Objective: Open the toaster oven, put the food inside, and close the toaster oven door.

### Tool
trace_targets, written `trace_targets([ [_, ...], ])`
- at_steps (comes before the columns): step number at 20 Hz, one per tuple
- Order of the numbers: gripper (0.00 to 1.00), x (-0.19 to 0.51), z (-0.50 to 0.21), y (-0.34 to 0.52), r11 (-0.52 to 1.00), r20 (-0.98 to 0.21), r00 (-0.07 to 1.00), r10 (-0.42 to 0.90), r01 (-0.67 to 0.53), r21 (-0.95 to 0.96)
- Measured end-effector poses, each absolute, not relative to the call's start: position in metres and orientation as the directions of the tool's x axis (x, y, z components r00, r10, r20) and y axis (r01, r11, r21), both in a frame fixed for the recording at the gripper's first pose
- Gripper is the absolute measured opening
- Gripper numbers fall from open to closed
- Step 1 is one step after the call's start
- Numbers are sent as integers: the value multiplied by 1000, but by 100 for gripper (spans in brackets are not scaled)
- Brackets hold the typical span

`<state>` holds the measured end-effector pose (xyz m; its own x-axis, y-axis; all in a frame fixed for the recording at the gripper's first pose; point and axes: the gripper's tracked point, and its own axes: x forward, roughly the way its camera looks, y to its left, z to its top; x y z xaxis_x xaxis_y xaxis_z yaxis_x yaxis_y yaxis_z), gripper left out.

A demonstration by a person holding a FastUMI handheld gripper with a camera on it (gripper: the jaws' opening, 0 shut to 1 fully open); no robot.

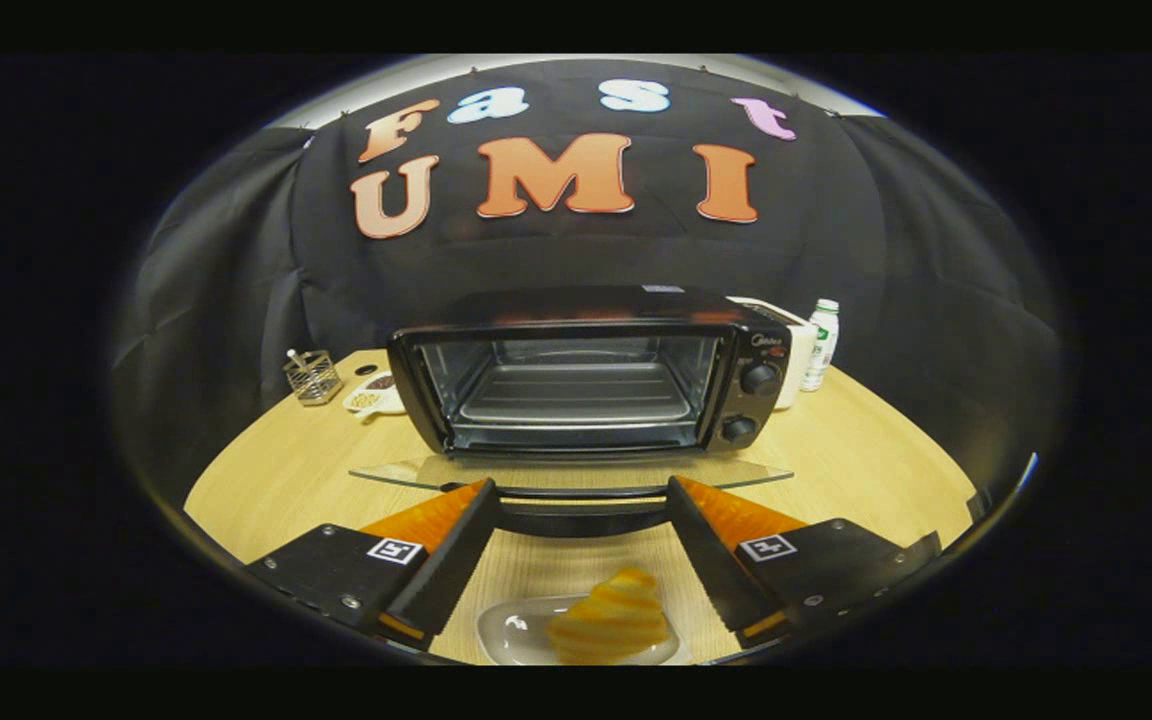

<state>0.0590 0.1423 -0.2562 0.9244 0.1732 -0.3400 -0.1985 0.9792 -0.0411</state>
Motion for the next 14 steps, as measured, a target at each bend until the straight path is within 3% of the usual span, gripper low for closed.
trace_targets([
  [14,99,41,-336,125,981,-484,859,166,-193,-6],
])
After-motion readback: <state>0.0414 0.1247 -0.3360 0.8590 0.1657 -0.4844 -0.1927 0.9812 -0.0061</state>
